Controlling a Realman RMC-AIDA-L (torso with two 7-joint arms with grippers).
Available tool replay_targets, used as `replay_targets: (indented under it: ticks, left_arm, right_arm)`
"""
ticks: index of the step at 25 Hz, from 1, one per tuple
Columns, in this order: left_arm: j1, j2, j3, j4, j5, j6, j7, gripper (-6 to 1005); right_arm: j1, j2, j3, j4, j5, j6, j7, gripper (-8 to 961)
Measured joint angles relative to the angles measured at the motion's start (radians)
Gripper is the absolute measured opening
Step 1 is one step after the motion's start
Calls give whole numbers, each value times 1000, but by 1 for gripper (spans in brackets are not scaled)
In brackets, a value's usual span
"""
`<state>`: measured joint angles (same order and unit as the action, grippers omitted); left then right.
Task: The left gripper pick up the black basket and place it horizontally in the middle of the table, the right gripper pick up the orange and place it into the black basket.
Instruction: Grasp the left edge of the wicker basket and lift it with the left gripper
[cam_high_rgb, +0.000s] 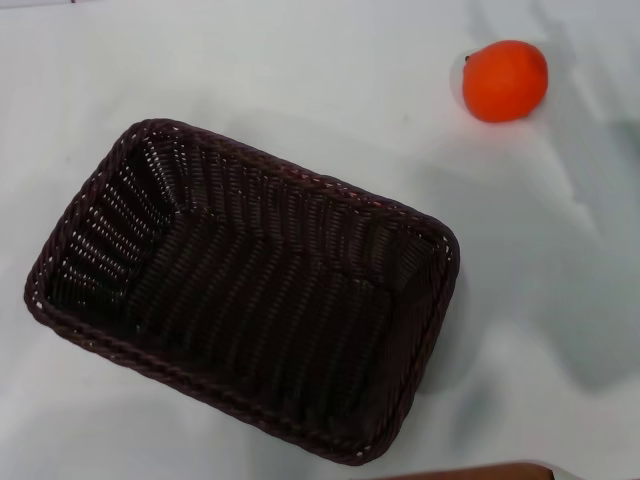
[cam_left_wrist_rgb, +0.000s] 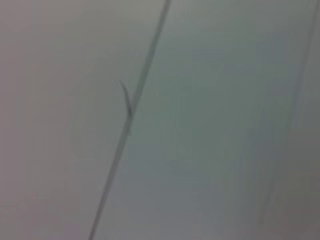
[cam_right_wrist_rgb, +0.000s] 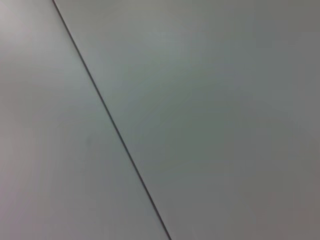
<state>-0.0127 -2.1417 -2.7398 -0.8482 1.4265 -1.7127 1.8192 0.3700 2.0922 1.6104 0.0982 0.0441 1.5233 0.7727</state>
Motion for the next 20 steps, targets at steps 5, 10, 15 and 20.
replay_targets:
  ticks: [5, 10, 15, 20]
  left_arm:
    - [-22, -11, 14, -443, 248, -8, -375, 883]
    - [-81, -3, 90, -745, 432, -79, -694, 882]
    - [-139, -15, 164, -896, 594, -133, -857, 880]
    - [-165, -20, 296, -914, 721, -128, -935, 879]
  right_arm:
    - [0, -1, 17, 0, 2, -3, -1, 954]
    - [-2, -1, 33, -1, 3, -12, 4, 954]
    - [-6, -1, 33, -3, 3, -21, 4, 954]
    - [-11, 0, 34, -3, 3, -25, 4, 955]
